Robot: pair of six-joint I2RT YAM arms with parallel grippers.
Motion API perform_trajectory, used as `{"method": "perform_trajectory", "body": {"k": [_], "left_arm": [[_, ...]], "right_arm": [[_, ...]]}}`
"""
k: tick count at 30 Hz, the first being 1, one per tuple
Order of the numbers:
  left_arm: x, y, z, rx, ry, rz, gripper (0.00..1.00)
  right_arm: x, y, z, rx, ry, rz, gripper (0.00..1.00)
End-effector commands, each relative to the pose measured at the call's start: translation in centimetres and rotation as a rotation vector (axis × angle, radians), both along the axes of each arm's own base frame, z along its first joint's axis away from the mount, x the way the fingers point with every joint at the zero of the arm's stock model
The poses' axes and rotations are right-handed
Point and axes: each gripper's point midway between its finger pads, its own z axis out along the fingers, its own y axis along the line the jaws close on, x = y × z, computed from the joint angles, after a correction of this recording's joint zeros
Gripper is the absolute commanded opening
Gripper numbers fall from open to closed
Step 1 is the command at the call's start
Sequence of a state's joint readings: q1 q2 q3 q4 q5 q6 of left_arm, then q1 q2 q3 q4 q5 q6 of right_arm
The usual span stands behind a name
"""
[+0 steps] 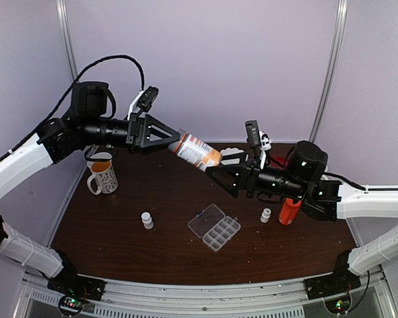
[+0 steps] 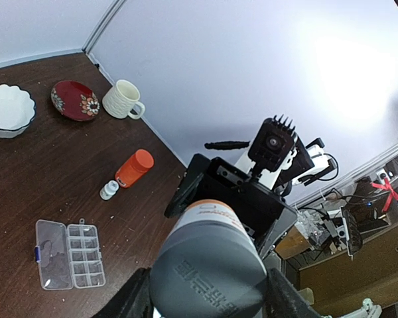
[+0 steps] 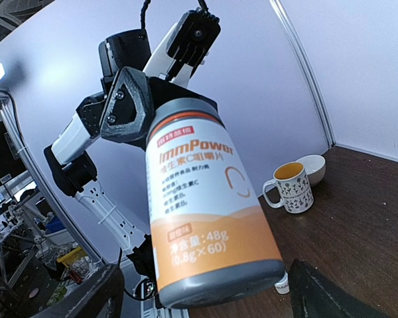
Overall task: Sort the pills into containers
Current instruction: Pass from the left arm to the right
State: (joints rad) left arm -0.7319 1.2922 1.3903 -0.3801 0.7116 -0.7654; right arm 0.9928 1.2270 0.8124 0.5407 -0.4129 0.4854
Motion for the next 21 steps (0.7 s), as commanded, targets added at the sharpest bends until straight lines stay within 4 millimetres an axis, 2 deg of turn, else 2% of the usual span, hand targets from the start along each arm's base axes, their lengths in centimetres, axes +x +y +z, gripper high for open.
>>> {"method": "perform_trajectory", "body": {"k": [1, 3, 7, 10, 12, 18, 21], "left_arm": [[-1.4, 0.0, 2.8, -0.088, -0.058, -0.040, 0.47], [-1.5, 0.0, 2.9, -0.099, -0.057, -0.043, 0.47], [-1.7, 0.0, 3.0, -0.106, -0.053, -0.049, 0.47], [-1.7, -0.1, 2.9, -0.110, -0.050, -0.051, 0.47], [-1.7, -0.2, 2.9, -0.114, -0.045, -0.055, 0.47], [-1.5, -0.3, 2.8, -0.118, -0.009, -0.043, 0.46], [-1.4, -0.3, 2.7, -0.115, 0.022, -0.035, 0.46]], "right_arm": [[-0.4, 0.1, 2.8, 0.073, -0.045, 0.014, 0.89], [-0.2, 0.1, 2.8, 0.076, -0.043, 0.003, 0.89], [-0.5, 0.1, 3.3, 0.088, -0.055, 0.017, 0.69], [-0.5, 0.1, 3.2, 0.083, -0.056, 0.023, 0.64], [-0.7, 0.1, 3.2, 0.086, -0.059, 0.033, 0.53], [-1.1, 0.3, 2.7, 0.055, -0.102, 0.050, 0.40], [-0.6, 0.2, 2.2, 0.019, -0.156, 0.010, 0.35]]}}
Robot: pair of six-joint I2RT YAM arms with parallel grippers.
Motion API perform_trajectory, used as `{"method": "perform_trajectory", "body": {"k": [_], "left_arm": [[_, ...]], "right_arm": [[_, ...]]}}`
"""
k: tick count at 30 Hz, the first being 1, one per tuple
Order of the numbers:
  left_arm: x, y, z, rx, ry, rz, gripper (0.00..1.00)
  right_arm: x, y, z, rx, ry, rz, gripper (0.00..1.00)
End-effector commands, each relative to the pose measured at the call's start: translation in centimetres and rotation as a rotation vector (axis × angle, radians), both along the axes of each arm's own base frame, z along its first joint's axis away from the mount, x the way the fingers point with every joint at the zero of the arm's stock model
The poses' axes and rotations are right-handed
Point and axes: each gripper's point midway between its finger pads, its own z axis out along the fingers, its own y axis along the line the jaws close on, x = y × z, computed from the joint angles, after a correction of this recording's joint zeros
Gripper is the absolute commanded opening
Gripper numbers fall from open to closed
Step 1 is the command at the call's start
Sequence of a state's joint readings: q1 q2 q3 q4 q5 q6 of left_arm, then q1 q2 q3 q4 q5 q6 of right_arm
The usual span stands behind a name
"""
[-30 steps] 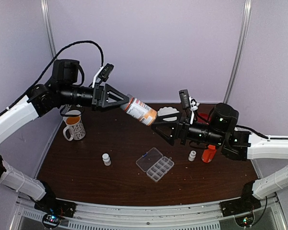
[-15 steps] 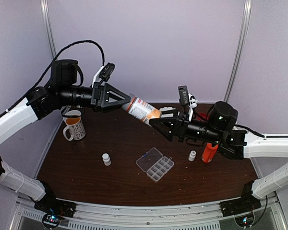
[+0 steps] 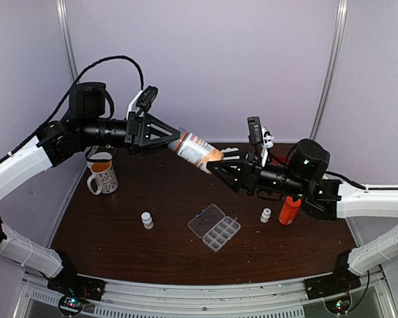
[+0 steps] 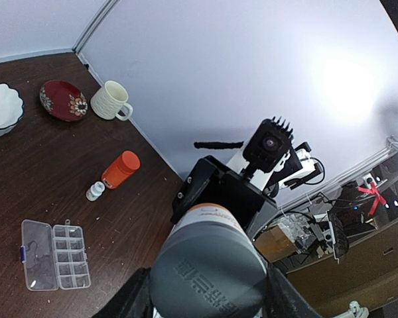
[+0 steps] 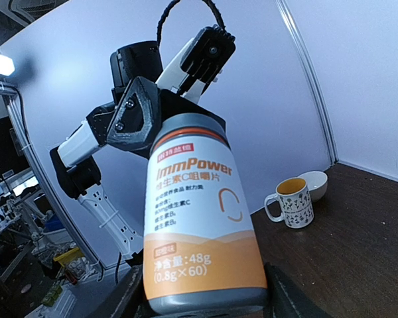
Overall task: Sort the pills into containers
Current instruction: Pass from the left arm to the right, then unscrew the lid of the pill bottle from the pill bottle.
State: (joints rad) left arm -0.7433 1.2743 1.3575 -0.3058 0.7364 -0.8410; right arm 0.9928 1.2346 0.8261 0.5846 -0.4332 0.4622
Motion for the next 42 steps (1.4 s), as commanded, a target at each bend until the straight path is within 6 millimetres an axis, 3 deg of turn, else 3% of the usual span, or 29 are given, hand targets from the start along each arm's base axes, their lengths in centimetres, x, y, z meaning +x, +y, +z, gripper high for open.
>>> {"method": "perform_trajectory", "body": {"k": [1, 12, 18, 22, 26, 30, 33, 35, 37, 42], "left_arm": [[-0.5, -0.1, 1.8, -0.061, -0.001, -0.008, 0.46], [-0.6, 0.4, -0.1, -0.022, 0.188, 0.038, 0.47], [0.0, 0.8, 1.8, -0.045, 0.066, 0.069, 0.76], [0.6, 1.5, 3.5, -0.033, -0.101, 0.088, 0.97], [0.8, 2.2, 5.2, -0.024, -0.305, 0.072, 0.98], [-1.3, 3.1, 6.0, -0.010, -0.749, -0.021, 0.98], [-2.0, 3.7, 5.7, 0.013, -1.022, -0.055, 0.97], [-4.8, 3.8, 4.6, -0.028, -1.281, -0.219, 0.98], [-6.1, 4.2, 3.4, -0.044, -1.450, -0.282, 0.98], [-6.4, 4.2, 1.9, 0.005, -1.644, -0.350, 0.98]], "right_arm": [[-0.1, 0.0, 0.7, -0.031, -0.129, -0.025, 0.34], [1.5, -0.6, 0.0, -0.288, -0.463, -0.236, 0.25], [1.2, -1.4, 0.9, -0.226, -0.420, -0.246, 0.20], [-0.5, -1.5, 1.4, -0.161, -0.330, -0.148, 0.19], [-1.5, -2.0, 1.6, -0.110, -0.243, -0.098, 0.19], [-2.2, -2.2, 1.5, -0.098, -0.145, -0.032, 0.19], [-3.1, -2.1, 1.2, -0.097, -0.091, 0.030, 0.19], [-3.6, -2.2, 1.2, -0.097, -0.066, 0.058, 0.19], [-4.0, -2.2, 1.1, -0.102, -0.050, 0.079, 0.19], [-4.7, -2.0, 0.9, -0.125, -0.032, 0.126, 0.19]]}}
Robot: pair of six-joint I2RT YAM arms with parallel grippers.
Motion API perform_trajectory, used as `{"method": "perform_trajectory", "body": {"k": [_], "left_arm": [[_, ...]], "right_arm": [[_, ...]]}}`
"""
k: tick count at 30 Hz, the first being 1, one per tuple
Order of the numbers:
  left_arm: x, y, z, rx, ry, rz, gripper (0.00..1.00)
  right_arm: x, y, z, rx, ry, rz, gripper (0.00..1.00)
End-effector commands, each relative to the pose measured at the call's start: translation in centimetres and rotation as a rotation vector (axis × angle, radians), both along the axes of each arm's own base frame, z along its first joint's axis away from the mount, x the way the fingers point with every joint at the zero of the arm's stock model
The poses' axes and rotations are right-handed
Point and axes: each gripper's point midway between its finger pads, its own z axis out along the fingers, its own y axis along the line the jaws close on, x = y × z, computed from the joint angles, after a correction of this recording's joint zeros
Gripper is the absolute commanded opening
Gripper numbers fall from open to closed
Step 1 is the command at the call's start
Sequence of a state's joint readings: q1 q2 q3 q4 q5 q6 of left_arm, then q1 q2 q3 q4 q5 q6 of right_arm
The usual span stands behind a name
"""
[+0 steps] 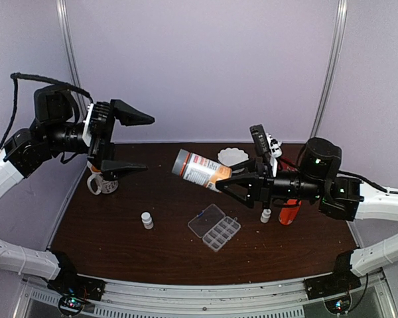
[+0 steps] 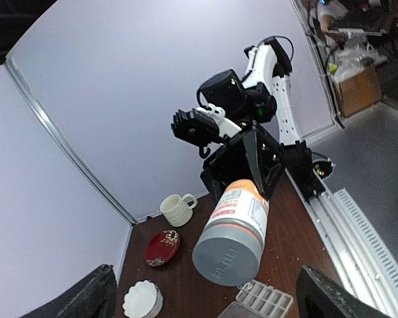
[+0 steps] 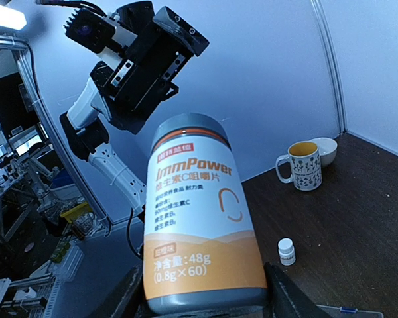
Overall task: Sort the pills into containers
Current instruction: Unscrew the lid of the pill bottle from the pill bottle.
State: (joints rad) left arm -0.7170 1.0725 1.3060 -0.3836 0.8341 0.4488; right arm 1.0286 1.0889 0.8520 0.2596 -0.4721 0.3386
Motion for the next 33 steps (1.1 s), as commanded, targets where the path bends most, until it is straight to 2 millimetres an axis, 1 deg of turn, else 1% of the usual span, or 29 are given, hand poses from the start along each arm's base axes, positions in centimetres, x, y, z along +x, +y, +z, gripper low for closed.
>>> {"method": "perform_trajectory", "body": {"k": [1, 3, 7, 10, 17, 23, 26, 28, 33], "left_arm": [[-0.9, -0.3, -1.8, 0.060, -0.357, -0.111, 0.97], [-0.5, -0.8, -2.6, 0.086, -0.411, -0.104, 0.98], [-0.1, -1.8, -3.2, 0.090, -0.461, -0.100, 0.97], [0.2, -2.4, -3.5, 0.104, -0.459, -0.096, 0.98], [0.1, -3.2, -4.2, 0.122, -0.459, -0.105, 0.98], [-0.1, -3.5, -4.3, 0.123, -0.456, -0.112, 0.89], [-0.2, -3.6, -4.4, 0.123, -0.455, -0.118, 0.87], [-0.2, -3.7, -4.5, 0.127, -0.454, -0.121, 0.81], [-0.4, -3.7, -4.6, 0.127, -0.452, -0.130, 0.71]], "right_arm": [[-1.3, -0.3, 1.8, 0.033, 0.019, 0.070, 0.19], [-1.5, -0.2, 1.9, 0.032, 0.024, 0.083, 0.19], [-1.4, 0.2, 2.3, 0.034, 0.025, 0.092, 0.19], [-1.3, 0.6, 2.6, 0.038, 0.025, 0.102, 0.18], [-1.1, 1.4, 2.4, 0.031, 0.034, 0.118, 0.17], [-1.2, 1.5, 2.5, 0.037, 0.032, 0.124, 0.17], [-1.2, 1.5, 2.7, 0.043, 0.033, 0.127, 0.17], [-1.2, 1.5, 2.7, 0.045, 0.034, 0.126, 0.17], [-1.2, 1.6, 2.8, 0.050, 0.036, 0.127, 0.16]]}}
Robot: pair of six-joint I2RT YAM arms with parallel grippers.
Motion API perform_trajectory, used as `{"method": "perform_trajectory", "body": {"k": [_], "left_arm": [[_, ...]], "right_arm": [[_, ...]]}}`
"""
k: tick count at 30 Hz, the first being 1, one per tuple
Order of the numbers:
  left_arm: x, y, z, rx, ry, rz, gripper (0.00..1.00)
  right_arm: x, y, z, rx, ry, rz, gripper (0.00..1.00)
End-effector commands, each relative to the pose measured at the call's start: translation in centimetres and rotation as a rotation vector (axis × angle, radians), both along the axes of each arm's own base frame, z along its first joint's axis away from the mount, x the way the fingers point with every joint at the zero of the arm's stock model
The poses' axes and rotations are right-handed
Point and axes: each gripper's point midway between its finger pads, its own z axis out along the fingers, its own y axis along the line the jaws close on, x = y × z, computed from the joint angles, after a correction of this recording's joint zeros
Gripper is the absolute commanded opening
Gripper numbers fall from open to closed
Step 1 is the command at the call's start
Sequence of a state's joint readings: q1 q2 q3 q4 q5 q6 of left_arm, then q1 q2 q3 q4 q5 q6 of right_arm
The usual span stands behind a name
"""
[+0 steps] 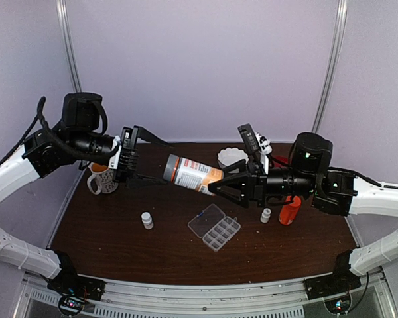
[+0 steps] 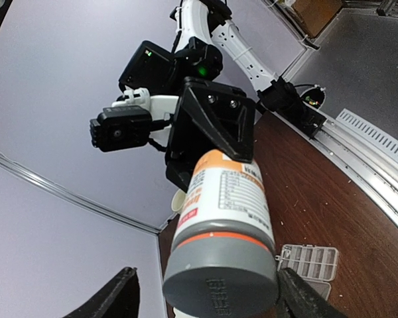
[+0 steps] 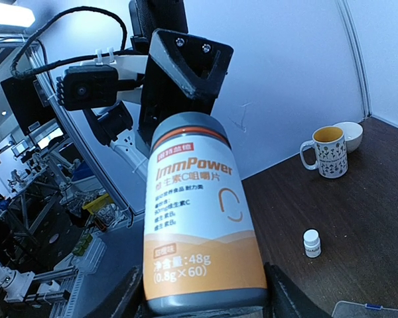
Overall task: Sort the pills into containers
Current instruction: Unscrew the lid of the pill bottle from the pill bottle.
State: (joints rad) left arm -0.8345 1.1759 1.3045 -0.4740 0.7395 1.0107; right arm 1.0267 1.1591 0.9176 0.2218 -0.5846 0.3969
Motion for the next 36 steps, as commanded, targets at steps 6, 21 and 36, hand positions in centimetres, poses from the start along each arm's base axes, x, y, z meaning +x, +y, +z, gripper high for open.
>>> {"method": "perform_trajectory", "body": {"k": [6, 21, 36], "left_arm": [[-0.6, -0.3, 0.6, -0.018, -0.017, -0.026, 0.69], [-0.4, -0.9, 1.4, -0.010, 0.164, 0.000, 0.35], [1.9, -2.4, 6.6, -0.058, 1.023, 0.248, 0.21]], "right_arm": [[-0.1, 0.0, 3.0, 0.081, -0.031, 0.014, 0.15], [0.3, -0.2, 2.6, 0.055, -0.102, -0.021, 0.11], [3.4, -2.7, 3.8, -0.038, -0.538, -0.272, 0.00]]}}
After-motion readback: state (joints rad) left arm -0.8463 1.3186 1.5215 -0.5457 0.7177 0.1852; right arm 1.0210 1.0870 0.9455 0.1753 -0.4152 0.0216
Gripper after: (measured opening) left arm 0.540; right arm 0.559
